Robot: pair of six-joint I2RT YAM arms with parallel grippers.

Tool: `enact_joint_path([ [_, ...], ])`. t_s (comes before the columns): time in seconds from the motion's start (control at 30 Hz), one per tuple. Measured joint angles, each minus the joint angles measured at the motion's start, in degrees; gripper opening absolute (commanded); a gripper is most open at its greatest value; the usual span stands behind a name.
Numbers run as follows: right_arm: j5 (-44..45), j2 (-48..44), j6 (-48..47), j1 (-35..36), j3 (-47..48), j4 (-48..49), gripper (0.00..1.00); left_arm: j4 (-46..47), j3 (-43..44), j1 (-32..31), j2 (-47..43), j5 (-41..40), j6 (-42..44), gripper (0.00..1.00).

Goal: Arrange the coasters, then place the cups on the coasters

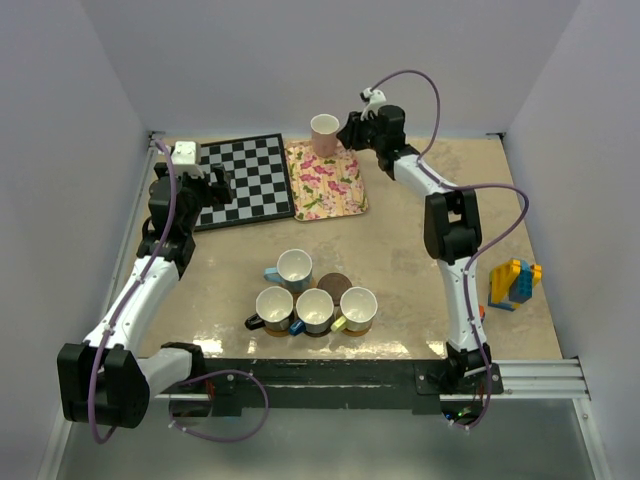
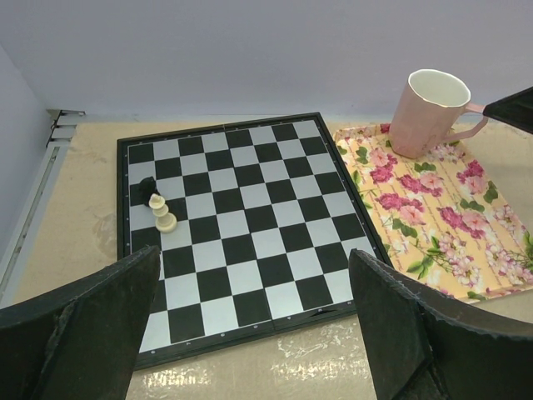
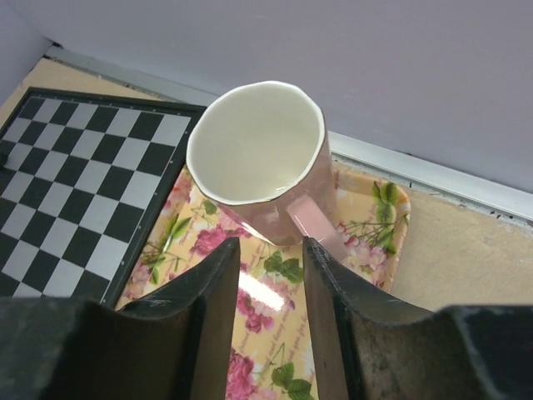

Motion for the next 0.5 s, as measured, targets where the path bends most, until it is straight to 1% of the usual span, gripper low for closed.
enact_joint_path([
  [0.17, 3.1, 0.0, 2.2, 0.0, -0.7, 3.8, 0.34, 0.0, 0.0, 0.0, 0.0, 0.0, 0.0, 0.99],
  [0.3, 5.4, 0.2, 3.8, -0.1, -0.2, 5.5, 0.33, 0.0, 0.0, 0.0, 0.2, 0.0, 0.0, 1.0],
  [0.5, 9.2, 3.8, 4.7, -0.2, 5.7, 5.1, 0.32, 0.0, 0.0, 0.0, 0.4, 0.1, 0.0, 0.99],
])
